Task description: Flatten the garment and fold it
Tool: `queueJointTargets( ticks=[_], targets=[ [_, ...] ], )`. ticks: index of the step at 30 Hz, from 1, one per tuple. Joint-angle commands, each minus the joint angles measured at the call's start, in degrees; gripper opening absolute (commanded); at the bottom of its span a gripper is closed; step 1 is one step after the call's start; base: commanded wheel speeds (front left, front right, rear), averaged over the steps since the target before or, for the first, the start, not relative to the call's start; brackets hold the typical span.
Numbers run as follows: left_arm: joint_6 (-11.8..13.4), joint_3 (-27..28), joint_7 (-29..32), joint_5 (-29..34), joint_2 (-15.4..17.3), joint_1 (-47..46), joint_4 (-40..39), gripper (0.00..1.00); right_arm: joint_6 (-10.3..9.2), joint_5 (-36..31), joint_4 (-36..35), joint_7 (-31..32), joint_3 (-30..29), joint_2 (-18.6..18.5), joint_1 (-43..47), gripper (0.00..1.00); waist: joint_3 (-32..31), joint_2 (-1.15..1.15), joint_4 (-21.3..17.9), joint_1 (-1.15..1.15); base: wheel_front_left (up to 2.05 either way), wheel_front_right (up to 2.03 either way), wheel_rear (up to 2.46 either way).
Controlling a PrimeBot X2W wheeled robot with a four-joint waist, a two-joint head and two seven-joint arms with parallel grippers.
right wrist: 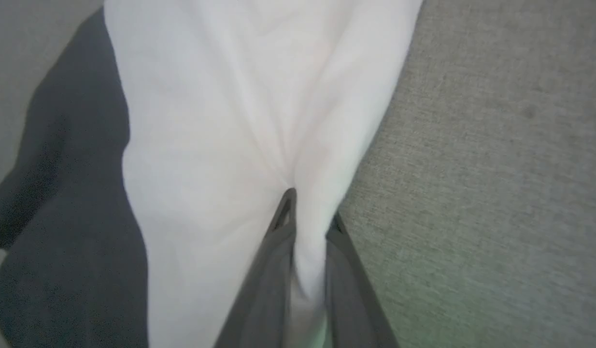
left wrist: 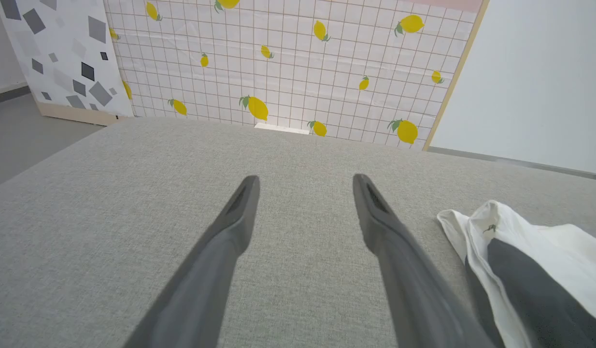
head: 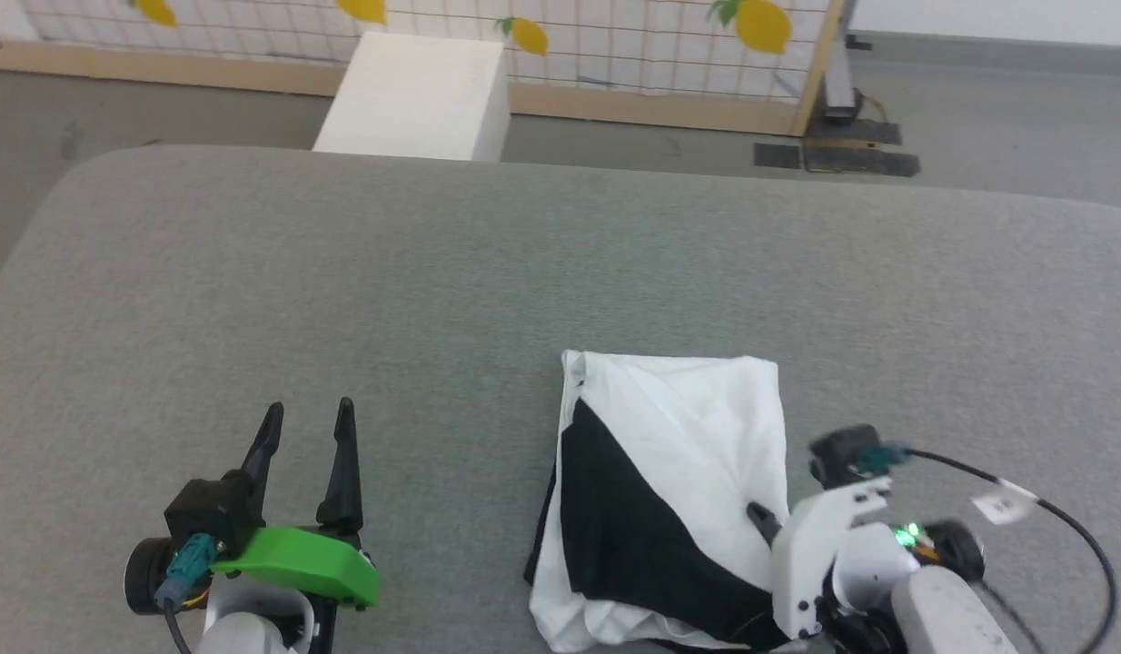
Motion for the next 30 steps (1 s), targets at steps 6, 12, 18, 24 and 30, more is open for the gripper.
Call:
queueJointTargets(
  ticks=[6, 12, 18, 24, 30],
  targets=[
    [-0.4, 0.7, -0.2, -0.2, -0.2, 0.2, -1.9, 1.0, -0.1, -15.6, -9.7, 7.8, 4.2, -7.5, -3.5, 0.0, 1.9, 0.6, -6.7, 0.0, 0.0, 0.0, 0.0],
    [-0.2, 0.5, -0.2, 0.3, -0.4, -1.9, -4.0, 1.0, -0.1, -17.2, -13.1, 10.3, 6.7, -19.5, -8.0, 0.0, 5.8, 0.6, -12.3, 0.0, 0.0, 0.0, 0.0],
    [0.0, 0.1, -0.2, 1.5, -0.3, -4.8, -6.2, 1.0, -0.1, -18.1, -9.7, 7.7, 5.2, -26.4, -13.2, 0.0, 11.4, 0.6, -16.6, 0.0, 0.0, 0.0, 0.0],
    [-0.1, -0.4, -0.2, 2.5, 1.2, -7.9, -7.2, 1.0, -0.1, -21.2, -4.4, 3.6, -0.5, -27.3, -18.2, 0.0, 16.8, 0.6, -18.7, 0.0, 0.0, 0.0, 0.0],
    [-0.2, -1.2, -0.2, 2.9, 3.0, -10.3, -7.7, 1.0, -0.1, -25.4, 0.4, 0.0, -7.8, -26.0, -22.4, 0.0, 21.3, 0.6, -19.0, 0.0, 0.0, 0.0, 0.0]
  ],
)
